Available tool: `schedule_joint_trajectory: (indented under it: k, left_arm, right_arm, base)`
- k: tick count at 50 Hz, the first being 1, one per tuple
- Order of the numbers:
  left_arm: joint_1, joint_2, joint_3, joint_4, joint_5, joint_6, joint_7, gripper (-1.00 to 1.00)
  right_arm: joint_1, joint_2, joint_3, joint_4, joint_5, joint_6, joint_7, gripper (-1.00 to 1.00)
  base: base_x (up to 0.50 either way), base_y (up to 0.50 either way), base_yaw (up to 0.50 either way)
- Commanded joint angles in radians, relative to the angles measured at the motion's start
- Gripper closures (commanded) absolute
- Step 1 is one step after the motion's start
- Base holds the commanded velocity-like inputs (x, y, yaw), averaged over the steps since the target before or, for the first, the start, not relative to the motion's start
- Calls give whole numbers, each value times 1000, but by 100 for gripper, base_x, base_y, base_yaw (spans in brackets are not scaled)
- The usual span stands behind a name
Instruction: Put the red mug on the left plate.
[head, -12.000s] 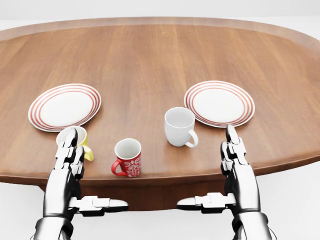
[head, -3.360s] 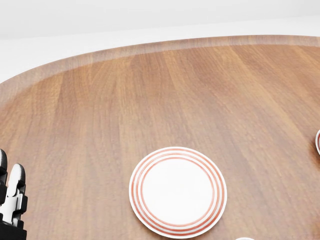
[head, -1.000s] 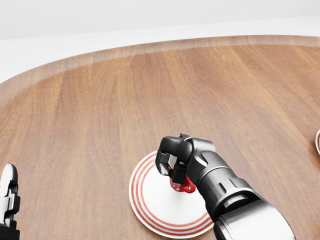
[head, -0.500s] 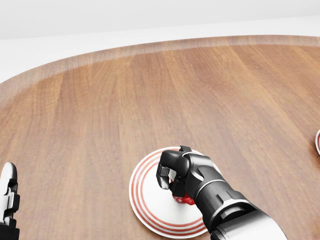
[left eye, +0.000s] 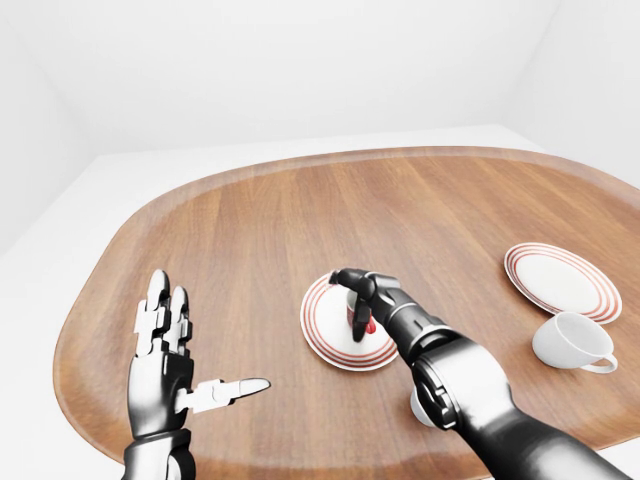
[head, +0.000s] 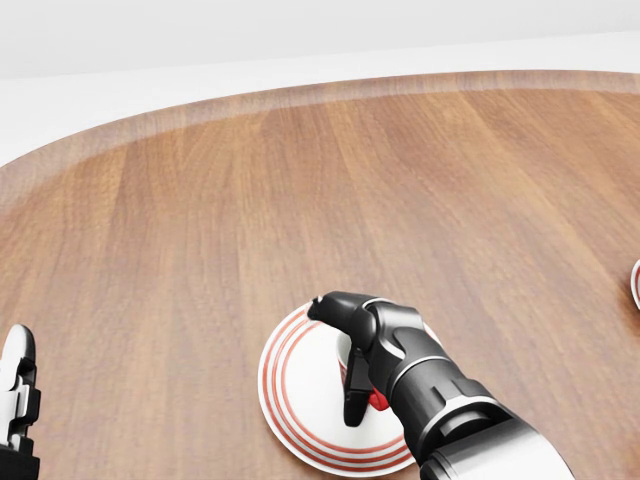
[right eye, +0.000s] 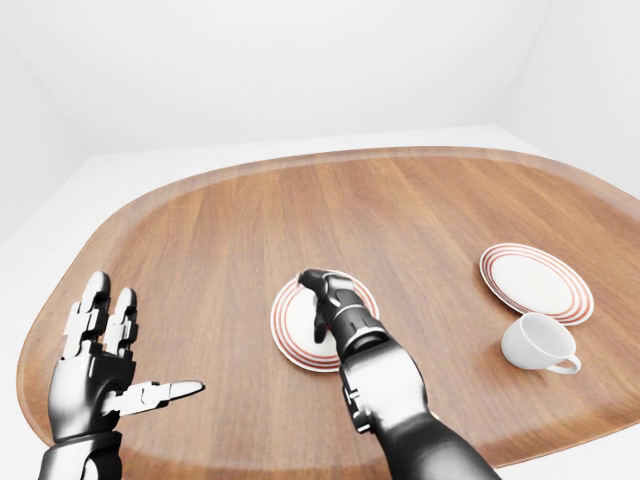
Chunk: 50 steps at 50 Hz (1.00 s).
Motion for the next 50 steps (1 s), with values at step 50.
schedule_joint_trajectory:
  k: [50]
  left_arm:
    - [19, -11, -1, -15, 3, 0, -3, -100]
  right_arm:
    - [1011, -72, 15, -2066, -514, 0, 397, -100]
  base:
    - [0, 0, 0]
